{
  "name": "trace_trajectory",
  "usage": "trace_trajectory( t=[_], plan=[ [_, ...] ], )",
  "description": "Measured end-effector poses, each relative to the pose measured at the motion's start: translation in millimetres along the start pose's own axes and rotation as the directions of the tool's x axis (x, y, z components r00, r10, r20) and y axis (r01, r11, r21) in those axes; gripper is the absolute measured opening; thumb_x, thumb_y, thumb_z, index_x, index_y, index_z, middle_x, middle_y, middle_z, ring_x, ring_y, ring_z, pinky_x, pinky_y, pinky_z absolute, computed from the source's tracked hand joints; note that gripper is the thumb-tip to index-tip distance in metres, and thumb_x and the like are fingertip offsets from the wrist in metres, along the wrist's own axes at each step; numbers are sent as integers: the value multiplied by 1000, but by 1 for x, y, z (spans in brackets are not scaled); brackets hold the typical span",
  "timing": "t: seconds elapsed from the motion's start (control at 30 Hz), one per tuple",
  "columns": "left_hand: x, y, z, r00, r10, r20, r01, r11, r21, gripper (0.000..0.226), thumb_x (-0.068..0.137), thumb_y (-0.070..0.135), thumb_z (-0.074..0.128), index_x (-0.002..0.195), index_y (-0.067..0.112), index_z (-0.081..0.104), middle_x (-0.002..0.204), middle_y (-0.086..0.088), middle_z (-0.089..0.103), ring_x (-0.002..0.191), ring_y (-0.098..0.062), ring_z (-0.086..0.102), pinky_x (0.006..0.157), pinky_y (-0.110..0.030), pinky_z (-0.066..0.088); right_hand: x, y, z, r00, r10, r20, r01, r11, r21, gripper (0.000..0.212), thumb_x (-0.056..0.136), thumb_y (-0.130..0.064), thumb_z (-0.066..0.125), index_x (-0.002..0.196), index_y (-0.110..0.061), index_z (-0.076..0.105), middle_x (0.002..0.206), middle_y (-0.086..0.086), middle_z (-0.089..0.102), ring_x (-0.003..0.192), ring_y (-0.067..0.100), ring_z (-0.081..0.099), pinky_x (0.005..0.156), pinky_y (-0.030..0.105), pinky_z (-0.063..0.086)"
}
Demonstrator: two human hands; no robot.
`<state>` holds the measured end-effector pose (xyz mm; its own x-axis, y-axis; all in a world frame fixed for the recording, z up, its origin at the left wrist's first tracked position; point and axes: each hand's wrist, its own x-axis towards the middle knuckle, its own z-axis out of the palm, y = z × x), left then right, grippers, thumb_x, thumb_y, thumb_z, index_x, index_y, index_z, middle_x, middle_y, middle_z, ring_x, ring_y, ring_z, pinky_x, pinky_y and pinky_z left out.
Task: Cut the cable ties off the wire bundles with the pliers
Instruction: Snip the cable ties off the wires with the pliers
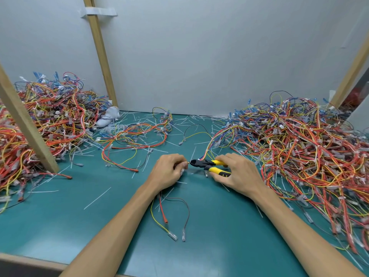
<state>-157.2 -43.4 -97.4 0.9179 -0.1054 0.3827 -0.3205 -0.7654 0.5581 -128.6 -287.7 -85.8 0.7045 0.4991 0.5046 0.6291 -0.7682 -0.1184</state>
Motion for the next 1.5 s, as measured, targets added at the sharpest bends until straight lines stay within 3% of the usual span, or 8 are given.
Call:
trace_trajectory(
  t=[0.73,1.03,1.33,1.5],
  plan=[
    [-1,3,0,999,45,8,-45,998,47,15,90,15,58,80,18,69,69,13,53,67,-11,48,63,-30,41,-2,-1,-1,998,-32,54,33,999,-12,46,83,-61,62,111,-25,63,88,-6,58,83,17,53,72,31,45],
    [-2,3,-1,999,39,14,-40,998,51,16,91,16,58,80,17,69,69,12,54,68,-13,49,64,-32,42,-1,1,0,998,-51,46,52,998,-21,42,83,-59,64,105,-23,63,86,-6,59,81,17,54,70,31,45],
    [-2,4,0,999,35,17,-36,998,48,16,91,17,57,78,19,67,66,13,52,67,-12,48,62,-30,41,0,2,3,983,44,180,-21,992,-127,32,83,-48,58,107,-28,51,89,-7,55,85,21,59,57,30,36],
    [-1,3,-1,1000,26,4,-26,999,38,17,91,16,57,78,19,66,68,11,55,68,-13,50,65,-32,42,1,1,7,978,76,194,-47,987,-153,29,84,-51,56,97,-28,45,77,-9,51,76,23,57,56,30,30]
  ],
)
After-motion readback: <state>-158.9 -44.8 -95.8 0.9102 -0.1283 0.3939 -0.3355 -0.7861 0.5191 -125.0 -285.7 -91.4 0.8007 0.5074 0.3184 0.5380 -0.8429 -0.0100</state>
